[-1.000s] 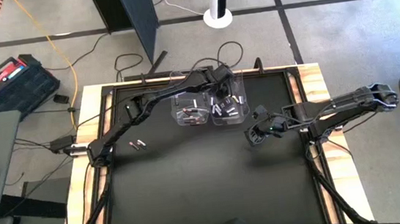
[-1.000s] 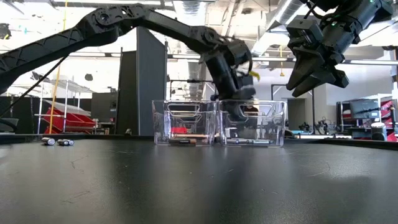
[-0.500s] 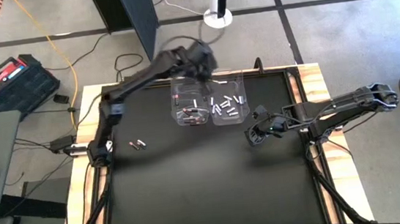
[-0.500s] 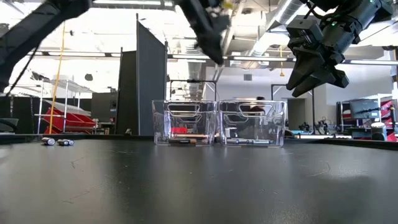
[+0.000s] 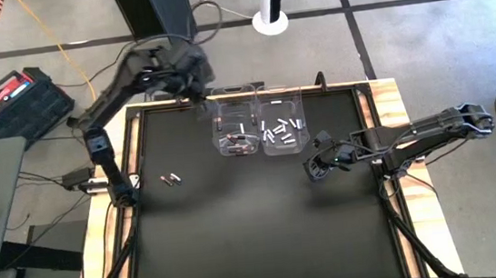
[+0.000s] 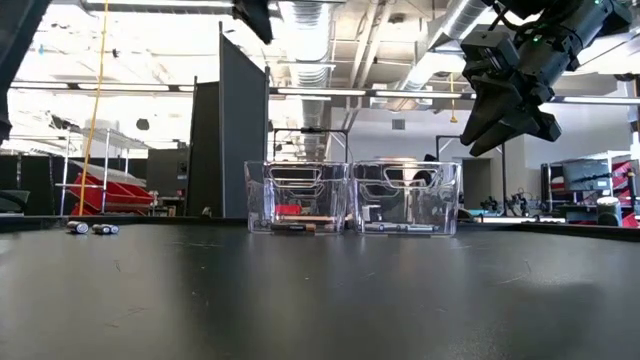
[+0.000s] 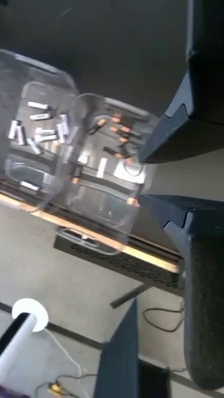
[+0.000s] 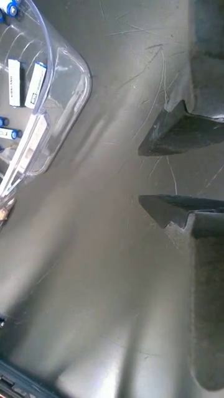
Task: Sort batteries
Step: Put the black battery into the left transparent bin
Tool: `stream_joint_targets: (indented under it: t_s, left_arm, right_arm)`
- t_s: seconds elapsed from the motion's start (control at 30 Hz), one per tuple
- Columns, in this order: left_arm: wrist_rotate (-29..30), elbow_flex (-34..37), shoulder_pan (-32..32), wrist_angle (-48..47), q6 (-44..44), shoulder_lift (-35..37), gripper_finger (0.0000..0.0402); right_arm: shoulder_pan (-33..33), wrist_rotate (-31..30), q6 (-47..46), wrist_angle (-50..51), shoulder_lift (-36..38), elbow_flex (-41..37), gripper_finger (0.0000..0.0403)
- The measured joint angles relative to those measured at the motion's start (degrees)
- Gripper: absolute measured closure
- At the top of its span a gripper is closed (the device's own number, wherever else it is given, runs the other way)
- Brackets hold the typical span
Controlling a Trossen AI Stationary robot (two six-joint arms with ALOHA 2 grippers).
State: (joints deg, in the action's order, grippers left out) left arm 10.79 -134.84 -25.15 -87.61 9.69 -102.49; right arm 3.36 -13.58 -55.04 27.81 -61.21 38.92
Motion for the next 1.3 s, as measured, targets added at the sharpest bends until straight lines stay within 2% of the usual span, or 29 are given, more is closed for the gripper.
stream_joint_targets:
  t_s: [0.13,0.27,0.37,0.63,0.8,0.9,1.03,1.2,1.3]
  left_arm:
    - [0.3,1.0,0.1,-2.1,-0.9,3.0,0.0313]
    - [0.5,8.4,0.5,-2.3,-2.0,8.8,0.0313]
    - [1.1,19.4,0.5,0.0,-3.8,15.1,0.0313]
    - [1.1,54.6,0.7,10.9,-9.4,34.8,0.0313]
    - [1.0,71.9,0.7,13.4,-12.7,42.8,0.0313]
    - [1.0,79.2,0.7,14.1,-15.7,44.6,0.0313]
    - [1.0,85.6,0.7,14.3,-20.2,44.1,0.0311]
    - [1.0,89.0,0.7,15.3,-22.0,41.3,0.0286]
    - [1.0,89.2,0.7,15.5,-20.2,39.1,0.0264]
  right_arm:
    - [0.0,0.0,0.0,0.0,0.0,0.0,0.0276]
    - [0.0,0.0,0.0,0.0,0.0,0.0,0.0276]
    - [0.0,0.0,0.0,0.0,0.0,0.0,0.0276]
    - [0.0,0.0,0.0,0.0,0.0,0.0,0.0276]
    - [0.0,0.0,0.0,0.0,0.0,0.0,0.0276]
    - [0.0,0.0,0.0,0.0,0.0,0.0,0.0276]
    - [0.0,0.0,0.0,0.0,0.0,0.0,0.0276]
    - [0.0,0.0,0.0,0.0,0.0,0.0,0.0276]
    - [0.0,0.0,0.0,0.0,0.0,0.0,0.0276]
